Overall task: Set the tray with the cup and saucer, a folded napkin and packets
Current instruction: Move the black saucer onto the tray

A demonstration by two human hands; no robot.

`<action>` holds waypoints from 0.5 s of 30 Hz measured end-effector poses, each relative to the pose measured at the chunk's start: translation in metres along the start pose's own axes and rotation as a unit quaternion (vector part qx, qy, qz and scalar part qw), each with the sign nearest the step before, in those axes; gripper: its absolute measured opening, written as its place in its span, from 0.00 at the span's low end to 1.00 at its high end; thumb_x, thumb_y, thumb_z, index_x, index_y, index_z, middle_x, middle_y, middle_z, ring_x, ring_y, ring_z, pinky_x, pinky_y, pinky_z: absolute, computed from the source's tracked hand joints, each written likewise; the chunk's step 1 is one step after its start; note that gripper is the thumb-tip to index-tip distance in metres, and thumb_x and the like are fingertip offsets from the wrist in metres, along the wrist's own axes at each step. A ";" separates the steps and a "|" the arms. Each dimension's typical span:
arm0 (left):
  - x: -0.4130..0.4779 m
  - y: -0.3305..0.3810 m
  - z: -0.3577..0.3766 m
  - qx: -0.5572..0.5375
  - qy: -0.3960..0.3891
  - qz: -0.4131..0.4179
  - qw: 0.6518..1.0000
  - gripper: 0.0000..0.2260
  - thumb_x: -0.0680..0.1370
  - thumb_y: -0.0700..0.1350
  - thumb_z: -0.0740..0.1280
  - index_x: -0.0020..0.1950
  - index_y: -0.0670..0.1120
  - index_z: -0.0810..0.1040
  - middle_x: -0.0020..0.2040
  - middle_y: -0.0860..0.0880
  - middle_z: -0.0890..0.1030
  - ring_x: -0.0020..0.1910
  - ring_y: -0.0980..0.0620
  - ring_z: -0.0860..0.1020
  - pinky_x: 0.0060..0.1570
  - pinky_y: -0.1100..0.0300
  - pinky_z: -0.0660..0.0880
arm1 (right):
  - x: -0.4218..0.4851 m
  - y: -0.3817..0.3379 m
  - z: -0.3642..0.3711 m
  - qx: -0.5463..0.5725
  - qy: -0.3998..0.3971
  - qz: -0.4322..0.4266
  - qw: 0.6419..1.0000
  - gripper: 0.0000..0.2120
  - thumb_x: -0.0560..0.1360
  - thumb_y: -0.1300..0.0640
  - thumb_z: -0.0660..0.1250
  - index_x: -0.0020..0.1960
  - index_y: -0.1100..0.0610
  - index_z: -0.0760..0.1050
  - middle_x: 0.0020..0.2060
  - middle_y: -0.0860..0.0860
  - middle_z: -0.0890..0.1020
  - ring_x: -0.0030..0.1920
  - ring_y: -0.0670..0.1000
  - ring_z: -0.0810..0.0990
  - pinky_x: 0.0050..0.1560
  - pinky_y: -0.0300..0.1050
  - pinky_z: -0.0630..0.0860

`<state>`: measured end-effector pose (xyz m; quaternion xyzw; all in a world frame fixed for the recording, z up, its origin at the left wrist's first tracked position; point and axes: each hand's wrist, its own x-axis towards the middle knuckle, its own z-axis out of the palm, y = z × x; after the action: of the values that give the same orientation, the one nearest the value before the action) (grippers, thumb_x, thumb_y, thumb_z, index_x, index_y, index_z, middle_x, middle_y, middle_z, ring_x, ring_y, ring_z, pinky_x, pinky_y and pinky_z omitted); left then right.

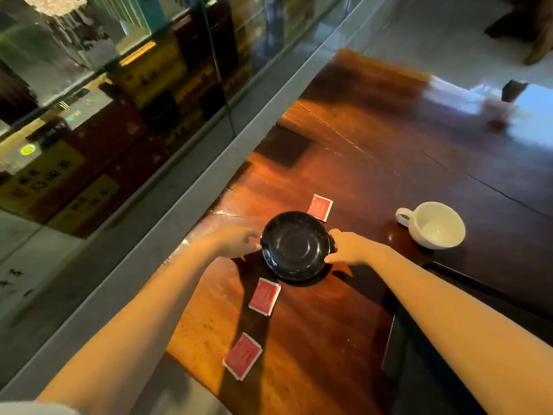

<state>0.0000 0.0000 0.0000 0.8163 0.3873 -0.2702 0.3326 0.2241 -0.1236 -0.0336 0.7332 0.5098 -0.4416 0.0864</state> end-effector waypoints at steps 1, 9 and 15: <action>0.004 -0.001 0.000 0.000 0.006 -0.005 1.000 0.21 0.80 0.50 0.58 0.72 0.44 0.64 0.69 0.44 0.72 0.67 0.45 0.70 0.63 0.55 0.66 | 0.005 0.000 0.002 0.009 0.016 -0.001 1.000 0.23 0.72 0.53 0.68 0.62 0.61 0.66 0.56 0.57 0.75 0.52 0.54 0.75 0.51 0.47 0.74; 0.049 0.000 0.019 -0.093 0.078 0.006 0.993 0.16 0.74 0.43 0.68 0.61 0.41 0.73 0.55 0.42 0.79 0.53 0.42 0.77 0.51 0.51 0.76 | 0.024 -0.003 0.009 0.136 0.065 0.031 0.988 0.21 0.70 0.64 0.67 0.60 0.62 0.63 0.47 0.56 0.73 0.45 0.55 0.76 0.39 0.45 0.74; 0.056 0.003 0.036 -0.215 0.103 -0.041 0.970 0.13 0.72 0.39 0.67 0.55 0.42 0.71 0.46 0.44 0.79 0.45 0.43 0.79 0.46 0.44 0.79 | 0.029 0.001 0.012 0.242 0.059 0.067 0.966 0.23 0.68 0.70 0.65 0.60 0.58 0.63 0.50 0.60 0.76 0.48 0.59 0.80 0.46 0.56 0.81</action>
<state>0.0271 -0.0029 -0.0608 0.7328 0.5015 -0.1084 0.4469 0.2209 -0.1115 -0.0626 0.7895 0.3421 -0.5008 -0.0943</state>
